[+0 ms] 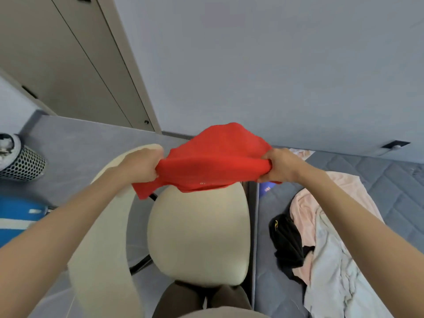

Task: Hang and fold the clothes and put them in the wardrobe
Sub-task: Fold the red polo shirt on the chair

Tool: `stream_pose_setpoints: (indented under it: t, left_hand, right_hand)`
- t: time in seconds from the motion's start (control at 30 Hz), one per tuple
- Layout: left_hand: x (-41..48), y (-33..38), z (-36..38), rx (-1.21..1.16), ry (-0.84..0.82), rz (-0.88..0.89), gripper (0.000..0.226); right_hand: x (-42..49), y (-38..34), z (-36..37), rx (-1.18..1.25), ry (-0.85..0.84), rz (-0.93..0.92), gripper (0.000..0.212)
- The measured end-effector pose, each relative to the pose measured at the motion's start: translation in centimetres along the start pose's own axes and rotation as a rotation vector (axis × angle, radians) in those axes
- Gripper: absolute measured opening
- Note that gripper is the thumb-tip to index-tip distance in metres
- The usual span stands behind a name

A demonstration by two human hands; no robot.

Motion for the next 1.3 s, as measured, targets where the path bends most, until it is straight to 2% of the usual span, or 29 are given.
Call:
stream_pose_setpoints:
  t: [0.1,0.2,0.3,0.37,0.43,0.53,0.67,0.8,0.97,1.07,1.17,1.3]
  left_hand:
    - [-1.1,0.4,-0.1,0.199,-0.266,-0.026,0.038]
    - [-1.6,1.0,0.2,0.220,-0.521,-0.062,0.044]
    - [-1.5,1.0,1.1,0.230,-0.668,-0.067,0.047]
    - [-1.1,1.1,2.2,0.231,-0.705,-0.071,0.044]
    - [-0.4,1.3,4.1,0.208,-0.682,-0.084,0.040]
    - [1.3,1.6,7.3,0.215,-0.522,-0.095,0.033]
    - [4.2,1.2,11.6,0.130,-0.284,-0.125,0.015]
    - [6.6,1.0,16.1,0.025,-0.054,-0.131,0.034]
    - [8.8,1.0,19.3,-0.049,0.106,-0.094,0.065]
    - [8.5,1.3,21.5,0.119,0.101,-0.012,0.079]
    - [7.1,0.7,24.8,0.284,-0.027,0.029,0.089]
    - [5.3,-0.3,29.4,0.333,-0.151,0.012,0.089]
  right_hand:
    - [-1.5,-0.2,0.3,0.070,-0.215,0.096,0.037]
    - [-2.3,-0.6,0.4,0.169,-0.380,0.161,0.042]
    - [-2.4,-0.5,1.3,0.225,-0.454,0.176,0.041]
    - [-2.2,-0.2,2.3,0.237,-0.471,0.188,0.036]
    - [-1.6,0.2,3.9,0.198,-0.488,0.204,0.033]
    - [-0.5,1.4,7.1,0.019,-0.457,0.219,0.048]
    - [1.5,3.3,11.4,-0.139,-0.318,0.209,0.040]
    - [3.8,5.1,15.2,-0.214,-0.134,0.206,0.031]
    - [4.4,6.5,18.9,-0.273,0.060,0.179,0.029]
    - [3.1,6.5,21.2,-0.318,0.030,0.150,0.033]
    - [1.3,6.0,24.4,-0.351,-0.098,0.116,0.042]
    - [-0.6,5.3,28.7,-0.369,-0.233,0.105,0.048]
Point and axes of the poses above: each hand's wrist, its own x-axis towards the middle knuckle, its own z-axis out of the palm, y = z × x, the point moved 1 cm from there along x, towards the middle knuckle, and after that the axes turned 15 degrees about -z, right-handed, at the moved point
